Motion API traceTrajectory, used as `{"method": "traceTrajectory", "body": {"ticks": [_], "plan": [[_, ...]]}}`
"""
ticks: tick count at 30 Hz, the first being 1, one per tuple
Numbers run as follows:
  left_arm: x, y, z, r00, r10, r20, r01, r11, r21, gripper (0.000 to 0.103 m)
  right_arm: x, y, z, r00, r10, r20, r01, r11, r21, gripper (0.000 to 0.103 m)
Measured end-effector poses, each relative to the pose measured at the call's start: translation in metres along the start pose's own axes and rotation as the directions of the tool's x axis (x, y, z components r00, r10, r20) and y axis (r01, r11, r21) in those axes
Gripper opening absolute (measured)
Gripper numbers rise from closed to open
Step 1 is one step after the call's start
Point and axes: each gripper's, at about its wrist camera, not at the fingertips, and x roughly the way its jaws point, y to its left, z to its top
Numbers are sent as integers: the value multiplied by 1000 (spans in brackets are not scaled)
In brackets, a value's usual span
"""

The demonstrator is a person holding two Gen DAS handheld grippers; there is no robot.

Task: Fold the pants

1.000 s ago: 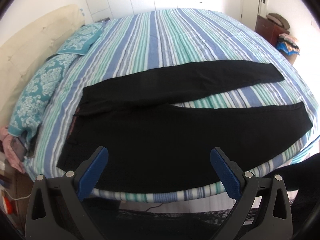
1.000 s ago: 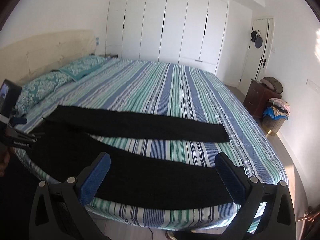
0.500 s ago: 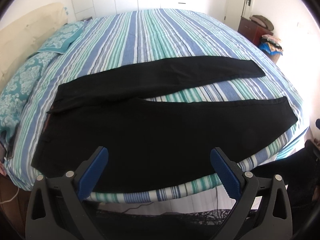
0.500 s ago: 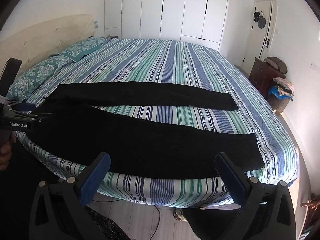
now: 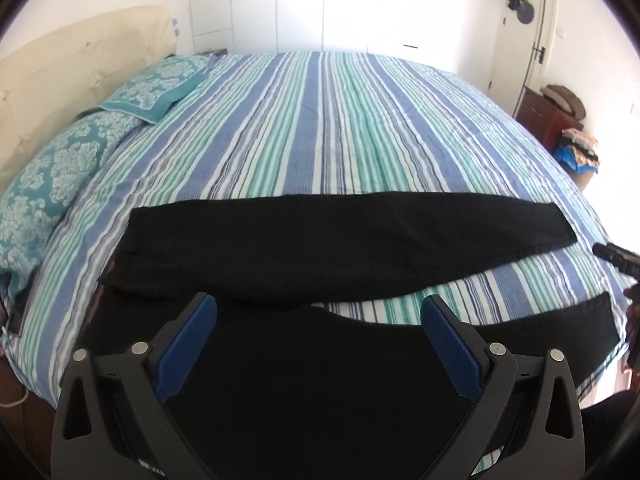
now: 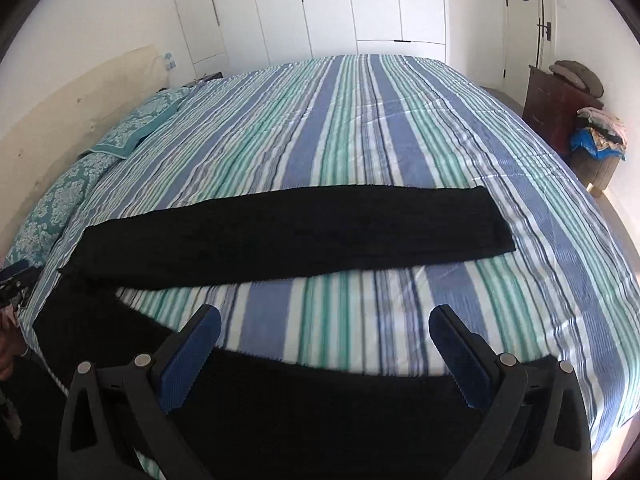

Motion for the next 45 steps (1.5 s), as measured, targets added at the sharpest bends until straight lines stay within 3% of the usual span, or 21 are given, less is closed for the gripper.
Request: {"method": "traceTrajectory", "body": {"ticks": [3, 5, 8, 9, 10, 14, 15, 18, 23, 27, 31, 34, 37, 40, 41, 43, 45], "plan": [[19, 12, -12, 998, 39, -53, -40, 999, -15, 102, 59, -69, 56, 996, -58, -70, 61, 997, 42, 103], [32, 19, -24, 992, 72, -99, -74, 997, -16, 102, 96, -111, 86, 986, -112, -120, 121, 990, 74, 95], [45, 29, -40, 980, 112, -162, -119, 993, -29, 102, 146, -159, 112, 970, -111, -216, 148, 976, 161, 71], [48, 32, -45, 976, 123, -177, -131, 991, -35, 102, 158, -170, 118, 967, -102, -233, 148, 970, 193, 60], [50, 35, -49, 973, 132, -191, -142, 989, -41, 102, 169, -178, 121, 965, -95, -246, 150, 965, 216, 57], [57, 38, -58, 960, 156, -232, -169, 985, -39, 102, 205, -182, 124, 949, -52, -310, 123, 969, 213, 51], [58, 37, -58, 958, 160, -238, -172, 985, -32, 102, 211, -180, 124, 944, -50, -327, 118, 974, 193, 36], [55, 33, -57, 957, 167, -235, -175, 984, -16, 102, 195, -170, 128, 958, -94, -270, 134, 982, 132, 15], [34, 22, -50, 973, 133, -187, -137, 991, -8, 102, 108, -127, 124, 993, -29, -115, 33, 999, 30, 14], [7, 12, -47, 986, 102, -133, -101, 995, 13, 102, 16, -64, 90, 995, 91, -33, -93, 993, -77, 10], [-23, 5, -53, 993, 76, -91, -72, 996, 47, 102, -63, -8, 16, 981, 196, -12, -196, 971, -134, 9], [-40, 0, -63, 994, 70, -83, -63, 995, 78, 102, -103, 18, -55, 971, 239, -15, -240, 966, -93, 9], [-54, -3, -79, 995, 62, -82, -53, 993, 104, 102, -127, 26, -123, 981, 191, -38, -192, 980, -42, 9], [-55, -5, -94, 995, 63, -72, -53, 991, 124, 102, -125, 21, -168, 993, 66, -96, -62, 997, 47, 12], [-51, -6, -98, 996, 65, -67, -56, 990, 126, 102, -125, 23, -177, 994, 10, -105, -5, 999, 48, 17], [-40, -4, -103, 995, 70, -66, -62, 992, 111, 102, -134, 27, -185, 995, -80, -65, 82, 996, 29, 61], [-30, 1, -106, 996, 71, -63, -66, 995, 71, 102, -152, 39, -184, 993, -112, 33, 111, 993, 46, 81]]}}
